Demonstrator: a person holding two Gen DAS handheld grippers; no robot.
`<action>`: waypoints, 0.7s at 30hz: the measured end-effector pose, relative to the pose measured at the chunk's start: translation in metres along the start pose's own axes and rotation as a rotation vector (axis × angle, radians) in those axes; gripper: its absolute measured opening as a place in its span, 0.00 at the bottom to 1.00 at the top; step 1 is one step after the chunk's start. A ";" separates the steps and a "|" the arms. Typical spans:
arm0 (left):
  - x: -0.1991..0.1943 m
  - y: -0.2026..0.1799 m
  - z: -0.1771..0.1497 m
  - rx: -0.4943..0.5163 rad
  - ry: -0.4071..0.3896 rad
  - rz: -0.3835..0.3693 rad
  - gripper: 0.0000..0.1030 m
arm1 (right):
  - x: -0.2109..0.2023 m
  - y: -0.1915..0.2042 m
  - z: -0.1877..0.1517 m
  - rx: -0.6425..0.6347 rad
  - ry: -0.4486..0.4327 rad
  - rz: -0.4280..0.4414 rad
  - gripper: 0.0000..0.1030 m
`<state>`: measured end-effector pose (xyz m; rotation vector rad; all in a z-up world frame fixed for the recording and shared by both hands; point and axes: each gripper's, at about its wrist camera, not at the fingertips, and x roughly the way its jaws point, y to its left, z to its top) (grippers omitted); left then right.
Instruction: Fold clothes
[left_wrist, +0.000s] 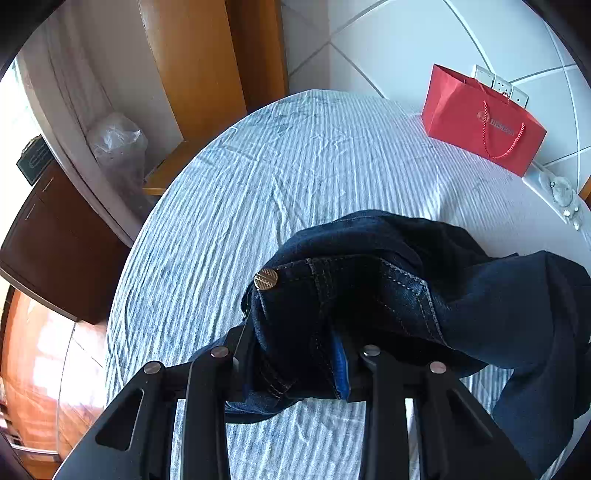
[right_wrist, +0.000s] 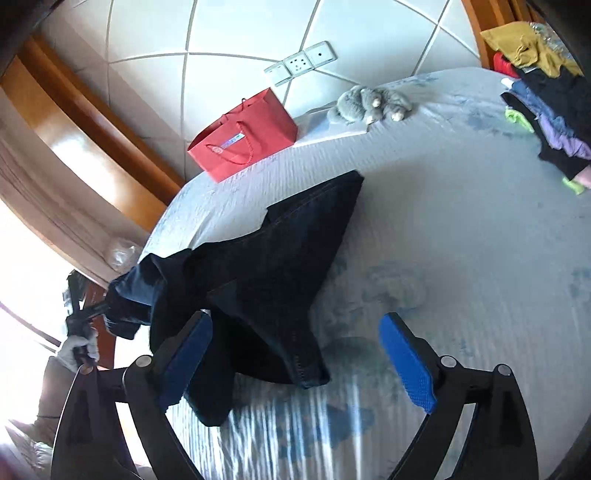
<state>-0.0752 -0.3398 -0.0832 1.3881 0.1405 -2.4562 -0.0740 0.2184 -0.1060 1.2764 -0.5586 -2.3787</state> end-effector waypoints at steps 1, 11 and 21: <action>0.002 0.001 -0.001 0.002 0.002 -0.001 0.31 | 0.013 0.004 -0.004 0.001 0.027 0.018 0.90; 0.017 0.006 -0.009 0.012 0.024 -0.011 0.33 | 0.091 0.025 -0.035 -0.067 0.213 0.005 1.00; 0.023 0.011 -0.014 0.000 0.025 -0.033 0.36 | 0.152 0.055 -0.045 -0.192 0.294 -0.210 1.00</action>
